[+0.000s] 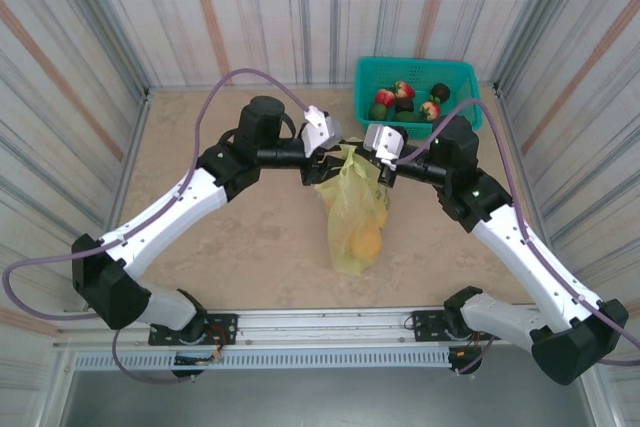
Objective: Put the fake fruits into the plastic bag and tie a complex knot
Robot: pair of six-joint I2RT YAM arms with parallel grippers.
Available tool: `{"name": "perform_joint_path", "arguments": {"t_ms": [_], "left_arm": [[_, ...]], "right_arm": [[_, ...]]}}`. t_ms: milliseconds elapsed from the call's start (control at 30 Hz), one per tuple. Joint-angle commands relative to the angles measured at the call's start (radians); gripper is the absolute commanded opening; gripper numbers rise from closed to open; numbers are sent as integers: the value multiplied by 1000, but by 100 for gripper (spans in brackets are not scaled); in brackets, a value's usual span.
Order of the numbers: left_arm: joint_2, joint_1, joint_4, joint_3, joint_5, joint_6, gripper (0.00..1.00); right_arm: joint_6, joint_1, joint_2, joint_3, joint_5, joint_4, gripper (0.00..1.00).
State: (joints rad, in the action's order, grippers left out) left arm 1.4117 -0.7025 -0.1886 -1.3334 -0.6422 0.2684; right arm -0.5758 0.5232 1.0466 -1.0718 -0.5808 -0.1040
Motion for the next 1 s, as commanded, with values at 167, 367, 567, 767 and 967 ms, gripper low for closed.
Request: {"name": "perform_joint_path", "arguments": {"t_ms": [167, 367, 567, 767, 967], "left_arm": [[-3, -4, 9, 14, 12, -26, 9], [-8, -2, -21, 11, -2, -32, 0], [-3, 0, -30, 26, 4, -55, 0], [6, -15, 68, 103, 24, -141, 0], [12, -28, 102, 139, 53, -196, 0]], "right_arm": [[33, -2, -8, -26, -20, 41, 0], [32, -2, -15, -3, 1, 44, 0], [59, -6, -20, 50, 11, 51, 1], [101, -6, -29, 140, 6, 66, 4], [136, -6, -50, 204, 9, 48, 16]]}}
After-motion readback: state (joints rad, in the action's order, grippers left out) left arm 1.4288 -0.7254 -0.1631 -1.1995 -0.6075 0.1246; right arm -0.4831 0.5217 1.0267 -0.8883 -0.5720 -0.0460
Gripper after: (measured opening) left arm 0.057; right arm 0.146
